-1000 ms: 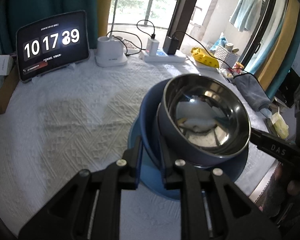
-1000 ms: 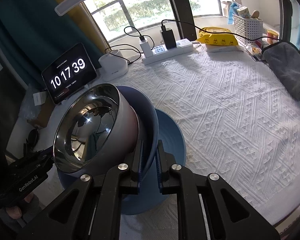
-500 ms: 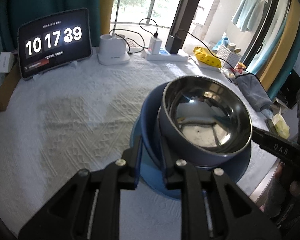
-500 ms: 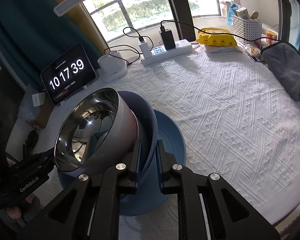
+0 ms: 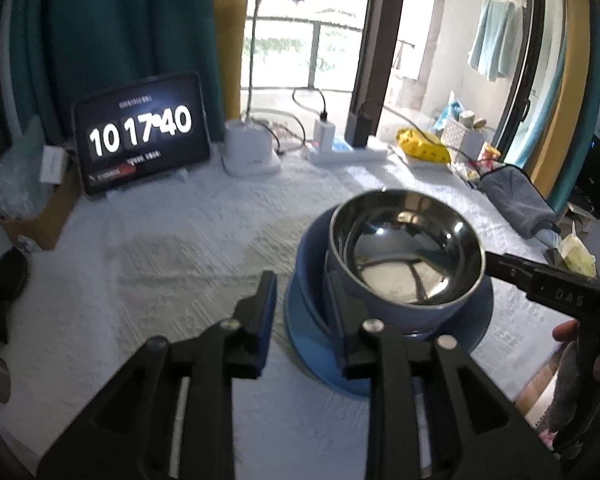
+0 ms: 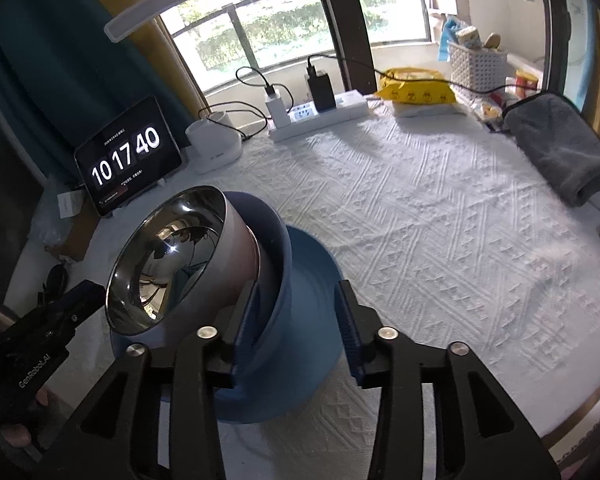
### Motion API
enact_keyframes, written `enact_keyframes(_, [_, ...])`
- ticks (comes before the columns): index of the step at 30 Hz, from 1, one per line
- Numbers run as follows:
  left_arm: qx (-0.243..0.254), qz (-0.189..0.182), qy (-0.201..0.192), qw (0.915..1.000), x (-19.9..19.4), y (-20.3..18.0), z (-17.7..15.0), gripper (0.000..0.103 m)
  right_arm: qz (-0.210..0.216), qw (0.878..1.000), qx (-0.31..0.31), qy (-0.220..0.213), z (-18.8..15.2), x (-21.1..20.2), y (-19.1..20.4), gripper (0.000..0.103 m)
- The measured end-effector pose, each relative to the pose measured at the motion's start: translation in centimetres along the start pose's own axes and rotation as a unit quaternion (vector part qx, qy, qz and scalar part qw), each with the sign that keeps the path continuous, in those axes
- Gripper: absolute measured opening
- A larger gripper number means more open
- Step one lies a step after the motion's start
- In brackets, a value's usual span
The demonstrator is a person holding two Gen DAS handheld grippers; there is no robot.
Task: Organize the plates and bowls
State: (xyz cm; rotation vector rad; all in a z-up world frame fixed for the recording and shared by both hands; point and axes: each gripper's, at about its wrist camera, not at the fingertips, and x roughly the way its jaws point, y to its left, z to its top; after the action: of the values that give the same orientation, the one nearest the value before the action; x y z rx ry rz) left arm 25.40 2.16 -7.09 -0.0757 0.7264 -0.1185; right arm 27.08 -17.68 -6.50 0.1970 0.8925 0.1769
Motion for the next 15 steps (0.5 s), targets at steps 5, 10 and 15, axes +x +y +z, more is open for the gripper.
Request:
enact_keyframes(5, [0.010, 0.012, -0.035, 0.9993, -2.2, -0.4, -0.4, 0.043, -0.024, 0.999, -0.021, -0.025, -0.7, -2.1, 0.5, 0.057])
enact_keyframes(10, [0.022, 0.016, -0.065, 0.9975, -4.5, -1.0, -1.1, 0.047, -0.034, 0.998, -0.041, -0.046, -1.9, -4.3, 1.5, 0.060])
enact_keyframes(15, [0.028, 0.011, -0.093, 0.9952, -7.2, -1.6, -2.0, 0.055, -0.043, 0.995, -0.063, -0.067, -3.2, -6.7, 2.5, 0.060])
